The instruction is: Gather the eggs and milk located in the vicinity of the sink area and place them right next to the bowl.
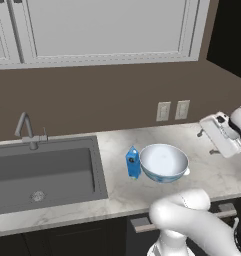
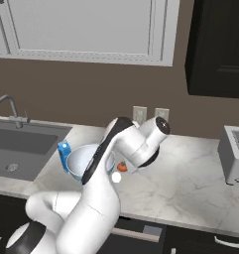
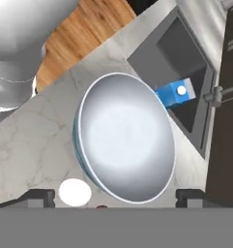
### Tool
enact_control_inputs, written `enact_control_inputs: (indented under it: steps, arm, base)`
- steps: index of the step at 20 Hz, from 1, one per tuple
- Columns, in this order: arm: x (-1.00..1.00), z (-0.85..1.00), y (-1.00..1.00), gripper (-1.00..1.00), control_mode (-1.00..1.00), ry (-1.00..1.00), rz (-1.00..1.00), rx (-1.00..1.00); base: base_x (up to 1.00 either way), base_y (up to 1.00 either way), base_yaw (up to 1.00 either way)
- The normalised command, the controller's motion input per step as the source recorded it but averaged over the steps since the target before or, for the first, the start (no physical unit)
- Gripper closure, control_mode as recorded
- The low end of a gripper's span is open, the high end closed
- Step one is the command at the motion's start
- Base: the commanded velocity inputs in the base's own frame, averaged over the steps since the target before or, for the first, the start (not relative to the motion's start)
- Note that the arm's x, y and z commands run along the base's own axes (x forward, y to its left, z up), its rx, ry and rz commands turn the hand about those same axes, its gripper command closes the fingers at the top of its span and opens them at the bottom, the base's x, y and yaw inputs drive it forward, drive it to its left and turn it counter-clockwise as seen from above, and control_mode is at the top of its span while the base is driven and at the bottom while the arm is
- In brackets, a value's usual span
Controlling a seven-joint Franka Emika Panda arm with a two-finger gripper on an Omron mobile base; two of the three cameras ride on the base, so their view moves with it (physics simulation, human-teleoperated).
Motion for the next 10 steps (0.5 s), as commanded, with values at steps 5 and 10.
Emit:
enact_control_inputs:
  steps: [5, 10]
  arm:
    - [-0.68, 0.48, -0.3, -1.0, -1.0, -0.16, 0.0, 0.0]
    - [-0.69, 0.42, -0.44, -1.0, -1.0, -0.16, 0.0, 0.01]
  base:
    - [0.0, 0.0, 0.0]
    - [0.0, 0.0, 0.0]
